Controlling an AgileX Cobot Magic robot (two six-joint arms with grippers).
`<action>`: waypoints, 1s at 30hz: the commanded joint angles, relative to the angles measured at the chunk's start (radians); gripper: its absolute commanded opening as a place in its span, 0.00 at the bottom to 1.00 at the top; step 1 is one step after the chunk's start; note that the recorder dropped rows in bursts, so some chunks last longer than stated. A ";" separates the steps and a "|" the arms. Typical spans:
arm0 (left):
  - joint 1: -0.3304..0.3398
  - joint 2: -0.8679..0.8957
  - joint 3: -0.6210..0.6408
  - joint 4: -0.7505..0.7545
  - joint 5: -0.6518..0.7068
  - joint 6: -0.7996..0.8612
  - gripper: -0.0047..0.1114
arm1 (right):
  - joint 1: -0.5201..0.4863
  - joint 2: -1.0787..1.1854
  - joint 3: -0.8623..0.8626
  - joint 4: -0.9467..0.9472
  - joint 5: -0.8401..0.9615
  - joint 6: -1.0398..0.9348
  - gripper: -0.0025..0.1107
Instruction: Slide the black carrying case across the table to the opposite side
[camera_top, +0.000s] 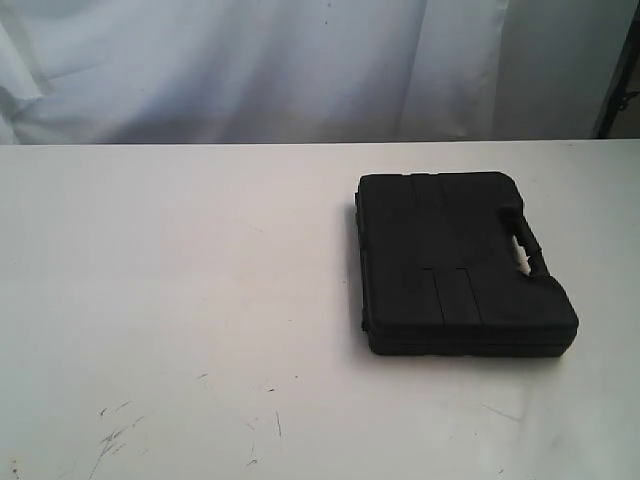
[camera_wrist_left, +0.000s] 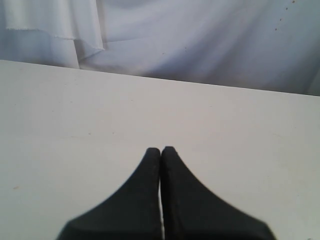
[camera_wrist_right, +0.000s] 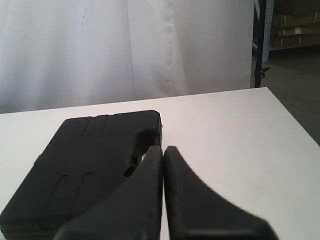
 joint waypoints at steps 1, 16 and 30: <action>0.003 -0.004 0.005 0.000 -0.005 -0.001 0.04 | -0.005 -0.061 0.075 -0.021 -0.012 -0.011 0.02; 0.003 -0.004 0.005 0.000 -0.005 -0.001 0.04 | -0.005 -0.144 0.135 -0.037 0.090 -0.011 0.02; 0.003 -0.004 0.005 0.000 -0.005 -0.001 0.04 | -0.005 -0.144 0.135 -0.037 0.100 -0.011 0.02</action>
